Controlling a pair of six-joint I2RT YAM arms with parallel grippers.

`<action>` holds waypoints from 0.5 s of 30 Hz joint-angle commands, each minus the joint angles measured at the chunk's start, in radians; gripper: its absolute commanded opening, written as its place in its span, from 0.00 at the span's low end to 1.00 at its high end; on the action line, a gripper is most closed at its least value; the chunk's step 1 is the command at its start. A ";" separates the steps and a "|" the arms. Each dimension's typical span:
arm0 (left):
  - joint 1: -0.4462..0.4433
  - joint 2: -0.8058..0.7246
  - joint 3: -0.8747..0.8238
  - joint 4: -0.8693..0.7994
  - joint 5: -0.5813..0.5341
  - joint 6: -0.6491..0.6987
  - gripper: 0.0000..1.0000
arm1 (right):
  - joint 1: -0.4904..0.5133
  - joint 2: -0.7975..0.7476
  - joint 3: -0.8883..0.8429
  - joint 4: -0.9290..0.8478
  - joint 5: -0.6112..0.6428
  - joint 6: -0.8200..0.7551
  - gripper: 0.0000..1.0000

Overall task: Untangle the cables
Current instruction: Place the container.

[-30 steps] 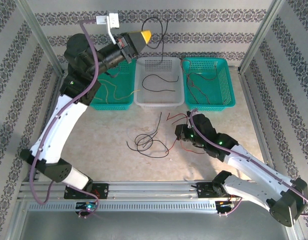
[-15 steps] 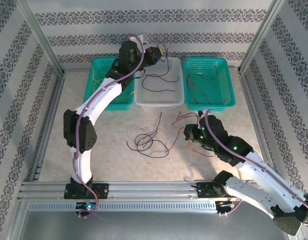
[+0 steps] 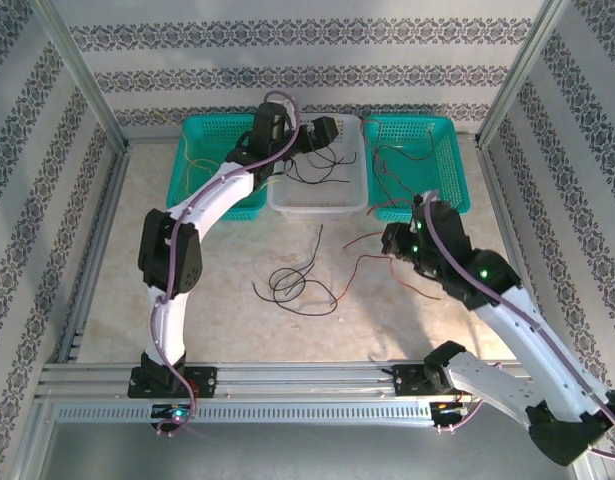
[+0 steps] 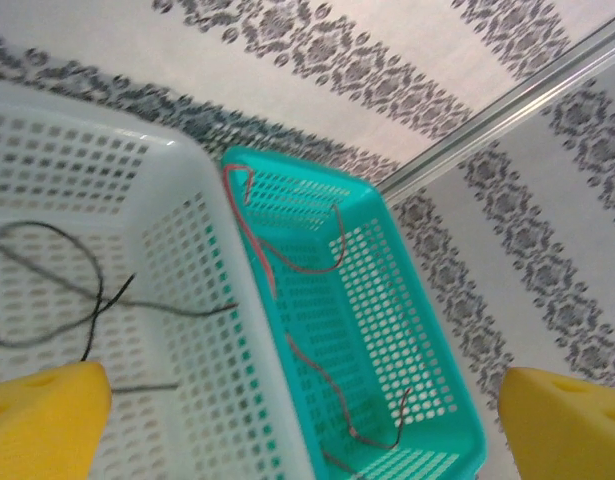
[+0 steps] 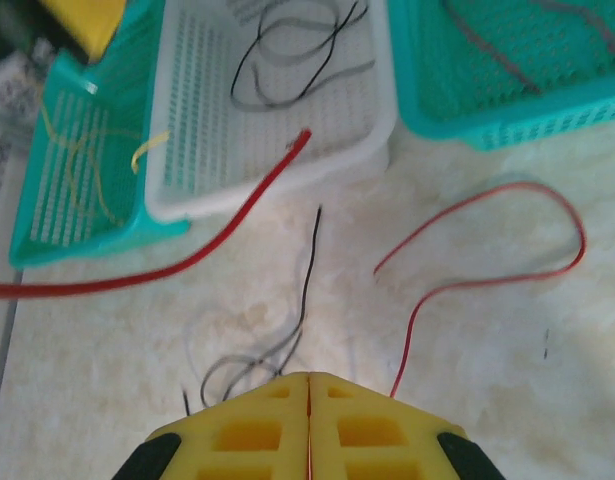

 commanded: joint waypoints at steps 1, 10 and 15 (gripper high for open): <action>-0.010 -0.195 -0.101 -0.008 -0.051 0.090 0.99 | -0.123 0.117 0.147 0.012 -0.102 -0.065 0.01; -0.010 -0.604 -0.429 -0.232 -0.097 0.264 0.95 | -0.341 0.627 0.698 0.013 -0.194 -0.158 0.00; -0.009 -0.797 -0.625 -0.298 -0.136 0.282 0.99 | -0.406 0.899 0.982 -0.004 -0.205 -0.144 0.01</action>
